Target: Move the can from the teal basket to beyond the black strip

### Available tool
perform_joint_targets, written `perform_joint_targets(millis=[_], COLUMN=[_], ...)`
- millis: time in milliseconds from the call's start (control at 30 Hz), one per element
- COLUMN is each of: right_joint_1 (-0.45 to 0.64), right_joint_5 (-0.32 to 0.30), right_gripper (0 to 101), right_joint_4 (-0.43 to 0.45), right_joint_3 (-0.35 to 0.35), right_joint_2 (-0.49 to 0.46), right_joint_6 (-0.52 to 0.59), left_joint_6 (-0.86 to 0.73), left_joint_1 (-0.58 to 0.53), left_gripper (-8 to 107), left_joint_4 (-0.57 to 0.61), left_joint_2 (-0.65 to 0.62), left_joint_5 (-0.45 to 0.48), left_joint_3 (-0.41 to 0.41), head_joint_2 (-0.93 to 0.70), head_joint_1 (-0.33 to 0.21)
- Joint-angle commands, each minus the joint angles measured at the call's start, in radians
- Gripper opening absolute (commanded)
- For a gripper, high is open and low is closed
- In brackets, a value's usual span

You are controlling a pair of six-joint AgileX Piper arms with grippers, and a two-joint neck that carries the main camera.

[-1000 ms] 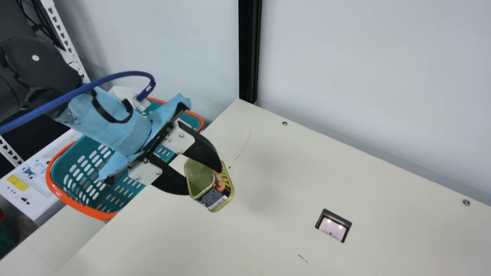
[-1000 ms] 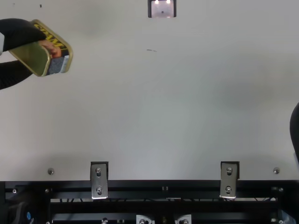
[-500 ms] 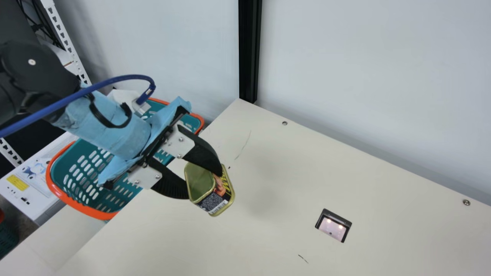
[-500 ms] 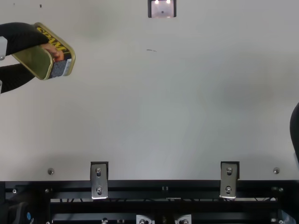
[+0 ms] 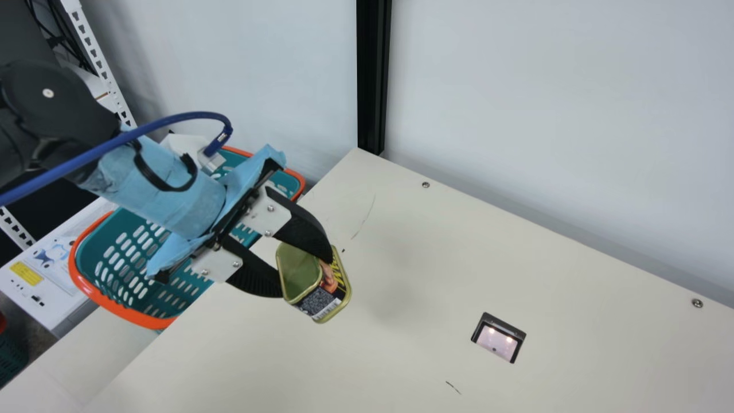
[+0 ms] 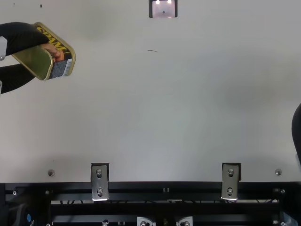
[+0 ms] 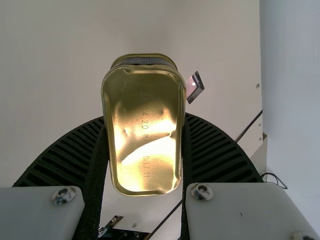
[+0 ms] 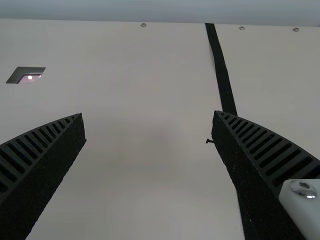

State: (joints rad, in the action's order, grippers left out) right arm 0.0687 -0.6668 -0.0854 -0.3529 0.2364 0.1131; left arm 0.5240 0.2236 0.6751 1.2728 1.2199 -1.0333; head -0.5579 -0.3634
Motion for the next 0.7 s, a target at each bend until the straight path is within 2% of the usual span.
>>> perform_joint_targets(millis=[0,667], right_joint_1=[0.000,0.000], right_joint_5=[0.000,0.000], right_gripper=[101,101], right_joint_4=[0.000,0.000], right_joint_3=[0.000,0.000], right_joint_2=[0.000,0.000], right_joint_6=[0.000,0.000], left_joint_6=[0.000,-0.005], left_joint_1=[0.000,-0.021], left_gripper=[10,10], left_joint_4=[0.000,0.074], left_joint_2=[0.000,0.041], left_joint_5=[0.000,-0.003], left_joint_3=[0.000,0.014], head_joint_2=[-0.024,-0.024], head_joint_1=[-0.053,-0.053])
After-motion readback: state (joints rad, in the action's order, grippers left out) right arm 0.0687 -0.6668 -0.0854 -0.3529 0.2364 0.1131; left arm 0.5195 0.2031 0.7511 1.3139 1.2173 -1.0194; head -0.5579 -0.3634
